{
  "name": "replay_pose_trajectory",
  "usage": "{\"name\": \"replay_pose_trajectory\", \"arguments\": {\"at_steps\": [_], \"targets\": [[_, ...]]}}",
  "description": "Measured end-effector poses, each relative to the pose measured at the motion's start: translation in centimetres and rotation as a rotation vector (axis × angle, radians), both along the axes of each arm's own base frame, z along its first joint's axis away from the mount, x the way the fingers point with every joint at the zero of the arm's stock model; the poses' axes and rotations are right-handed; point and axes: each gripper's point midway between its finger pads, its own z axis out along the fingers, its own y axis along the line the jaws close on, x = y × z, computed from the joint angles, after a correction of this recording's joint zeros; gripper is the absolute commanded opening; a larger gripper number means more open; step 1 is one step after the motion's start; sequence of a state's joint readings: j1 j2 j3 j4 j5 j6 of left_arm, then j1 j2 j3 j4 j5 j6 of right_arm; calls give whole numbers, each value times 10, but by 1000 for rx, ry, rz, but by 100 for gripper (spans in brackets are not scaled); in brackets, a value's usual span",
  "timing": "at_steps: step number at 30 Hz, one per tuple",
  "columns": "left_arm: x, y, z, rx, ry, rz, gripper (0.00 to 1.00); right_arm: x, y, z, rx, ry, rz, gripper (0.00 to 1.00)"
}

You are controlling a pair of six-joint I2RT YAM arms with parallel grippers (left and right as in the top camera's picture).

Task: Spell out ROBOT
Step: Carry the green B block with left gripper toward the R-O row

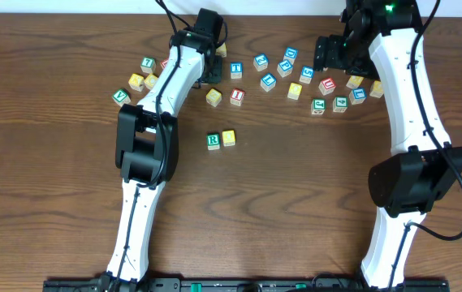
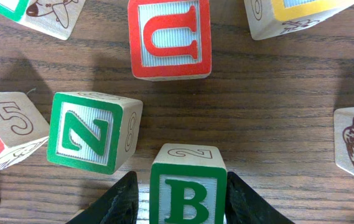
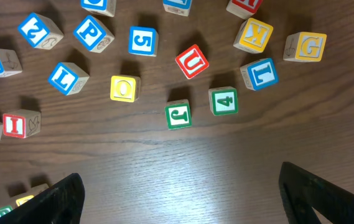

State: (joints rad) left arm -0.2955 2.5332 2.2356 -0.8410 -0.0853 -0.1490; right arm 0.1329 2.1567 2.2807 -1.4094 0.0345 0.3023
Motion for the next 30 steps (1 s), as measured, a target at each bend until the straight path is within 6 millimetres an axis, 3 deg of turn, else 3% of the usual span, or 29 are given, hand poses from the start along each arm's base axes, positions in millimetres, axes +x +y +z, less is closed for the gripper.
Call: {"name": "replay_pose_trajectory", "arguments": {"at_steps": [9, 21, 25, 30], "targets": [[0, 0, 0, -1, -1, 1, 29, 1, 0, 0, 0, -3, 0, 95], [-4, 1, 5, 2, 10, 2, 28, 6, 1, 2, 3, -25, 0, 94], [-16, 2, 38, -6, 13, -4, 28, 10, 0, 3, 2, -41, -2, 94], [-52, -13, 120, -56, -11, -51, 28, 11, -11, 3, -8, -44, -24, 94]]}}
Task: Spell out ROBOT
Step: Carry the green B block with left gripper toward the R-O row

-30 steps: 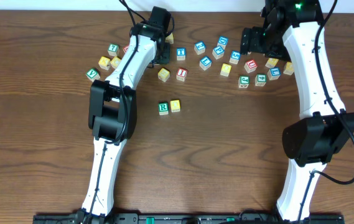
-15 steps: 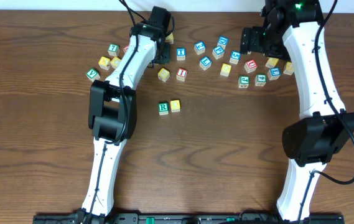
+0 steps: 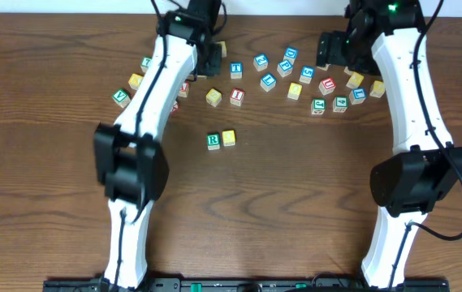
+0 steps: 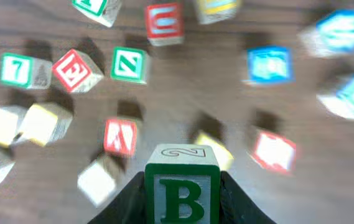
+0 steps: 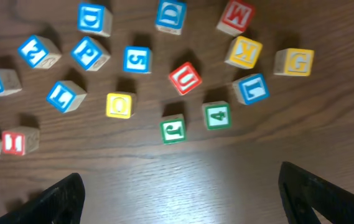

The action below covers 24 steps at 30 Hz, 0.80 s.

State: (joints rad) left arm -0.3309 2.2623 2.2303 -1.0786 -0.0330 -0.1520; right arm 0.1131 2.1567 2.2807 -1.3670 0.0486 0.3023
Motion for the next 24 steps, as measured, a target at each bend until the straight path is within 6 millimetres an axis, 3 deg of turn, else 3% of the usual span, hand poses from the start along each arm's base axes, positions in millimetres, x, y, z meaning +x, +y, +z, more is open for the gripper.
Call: {"name": "replay_pose_trajectory", "arguments": {"at_steps": [4, 6, 10, 12, 18, 24], "targets": [[-41, -25, 50, -22, -11, -62, 28, 1, -18, 0, -6, 1, -38, 94], [-65, -38, 56, -28, 33, -68, 28, 0, -29, 0, -9, 5, -59, 94], [-106, -59, 45, -14, 156, -45, 28, -3, -50, -2, -15, 21, -100, 94], [-116, -68, 39, -5, 185, -44, 28, -4, -60, -2, -15, 26, -120, 94], [-134, -103, 25, -5, 204, -65, 28, -10, -84, -3, -21, 46, -164, 92], [-138, -117, -17, 5, 232, -49, 28, -14, -95, -4, -26, 58, -180, 92]]}}
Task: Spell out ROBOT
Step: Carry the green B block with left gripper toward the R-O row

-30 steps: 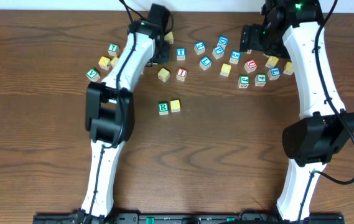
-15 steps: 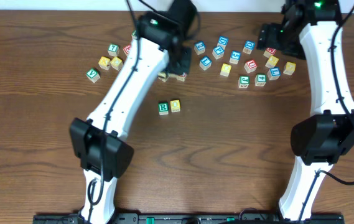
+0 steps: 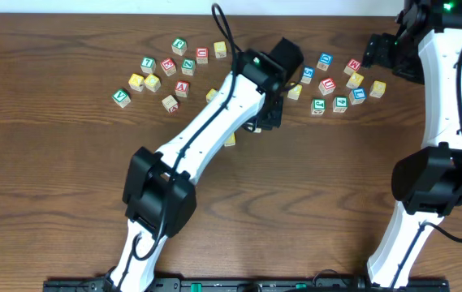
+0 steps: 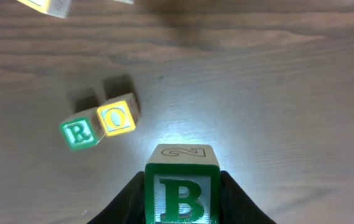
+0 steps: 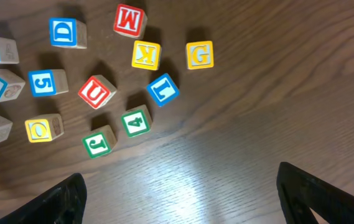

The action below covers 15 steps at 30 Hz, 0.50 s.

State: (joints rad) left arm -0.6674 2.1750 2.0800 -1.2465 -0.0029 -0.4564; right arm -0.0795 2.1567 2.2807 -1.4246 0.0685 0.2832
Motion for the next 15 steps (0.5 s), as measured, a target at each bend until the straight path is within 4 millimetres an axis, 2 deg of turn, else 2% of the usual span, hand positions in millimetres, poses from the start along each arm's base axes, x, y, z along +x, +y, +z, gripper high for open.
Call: {"name": "replay_pose_trajectory", "arguments": {"at_steps": [6, 10, 15], "targets": [[10, -2, -46, -10, -9, 29, 28, -1, -1, 0, 0, 4, 1, 92], [16, -2, -67, -14, -41, 41, 28, -2, -1, 0, 0, 7, 1, 93], [19, 11, -90, 37, -74, 85, 28, -3, 0, -1, 0, 11, 1, 93]]}}
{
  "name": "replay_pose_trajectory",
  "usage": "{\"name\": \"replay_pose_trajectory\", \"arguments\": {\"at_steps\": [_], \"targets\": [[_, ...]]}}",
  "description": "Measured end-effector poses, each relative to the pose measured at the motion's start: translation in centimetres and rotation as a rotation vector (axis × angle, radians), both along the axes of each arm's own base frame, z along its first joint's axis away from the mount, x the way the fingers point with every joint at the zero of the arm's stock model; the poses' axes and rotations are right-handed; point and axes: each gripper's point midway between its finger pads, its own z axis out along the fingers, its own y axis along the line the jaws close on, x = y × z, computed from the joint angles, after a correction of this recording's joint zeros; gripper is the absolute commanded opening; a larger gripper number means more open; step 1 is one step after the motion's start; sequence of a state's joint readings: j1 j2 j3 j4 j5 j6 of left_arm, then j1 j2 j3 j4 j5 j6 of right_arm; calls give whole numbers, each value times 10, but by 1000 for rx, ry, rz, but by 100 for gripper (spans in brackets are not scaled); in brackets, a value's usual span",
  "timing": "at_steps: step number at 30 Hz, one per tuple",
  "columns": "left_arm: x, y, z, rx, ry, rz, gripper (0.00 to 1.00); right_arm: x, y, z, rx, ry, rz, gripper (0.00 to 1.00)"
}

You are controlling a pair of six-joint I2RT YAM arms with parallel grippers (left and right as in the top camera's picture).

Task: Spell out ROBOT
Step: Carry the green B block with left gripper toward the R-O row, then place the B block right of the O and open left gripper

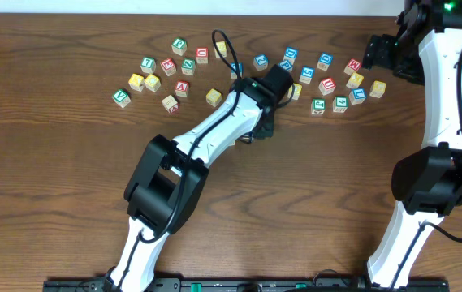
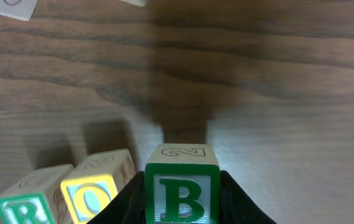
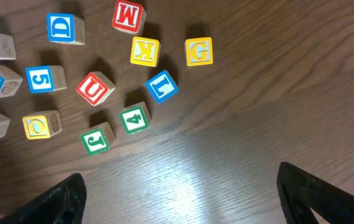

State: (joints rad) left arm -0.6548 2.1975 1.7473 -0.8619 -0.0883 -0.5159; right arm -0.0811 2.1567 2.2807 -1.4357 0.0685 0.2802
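My left gripper [image 2: 181, 202] is shut on a green B block [image 2: 181, 186], held low over the wood. Just left of it stands a yellow O block [image 2: 97, 194], and left of that a green R block [image 2: 20, 209], in one row. Whether B touches the table cannot be told. In the overhead view the left gripper [image 1: 256, 127] covers that row. My right gripper [image 3: 180, 199] hangs open and empty over the back right, its fingers [image 3: 58, 199] wide apart. Another yellow O block [image 3: 40, 125] lies below it.
Loose letter blocks lie along the back of the table [image 1: 52, 203]: a group at back left [image 1: 166, 65] and one at back right [image 1: 336, 85]. Under the right wrist are a red U [image 3: 94, 88], green J [image 3: 97, 139], green 4 [image 3: 134, 118] and blue L [image 3: 162, 86].
My left gripper has come lower and nearer to the R and O pair with B still in it; B is now close beside O on its right. The right gripper has barely shifted.
My left gripper first closed around the B block on the table among the back left blocks. Then it held B high above them. Later B was over the table's middle, right of R and O, and now sits low beside O. The right gripper stayed open, shifting right.
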Motion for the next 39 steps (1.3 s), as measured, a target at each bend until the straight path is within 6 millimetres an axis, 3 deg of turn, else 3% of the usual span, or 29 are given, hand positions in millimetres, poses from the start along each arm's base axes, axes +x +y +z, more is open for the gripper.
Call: {"name": "replay_pose_trajectory", "arguments": {"at_steps": [4, 17, 23, 39], "targets": [[2, 9, -12, 20, -6, 37, 28, -1, 0, 0, 0, 3, 0, 93], [-2, 15, -14, 21, 21, 85, 28, -3, 0, -1, 1, 14, 0, 93], [-3, 14, -14, 14, 26, 95, 45, -4, 0, -1, 2, 19, 0, 93], [-7, 18, -11, 25, 48, 78, 45, -5, 0, -1, 2, 20, 0, 95]]}}
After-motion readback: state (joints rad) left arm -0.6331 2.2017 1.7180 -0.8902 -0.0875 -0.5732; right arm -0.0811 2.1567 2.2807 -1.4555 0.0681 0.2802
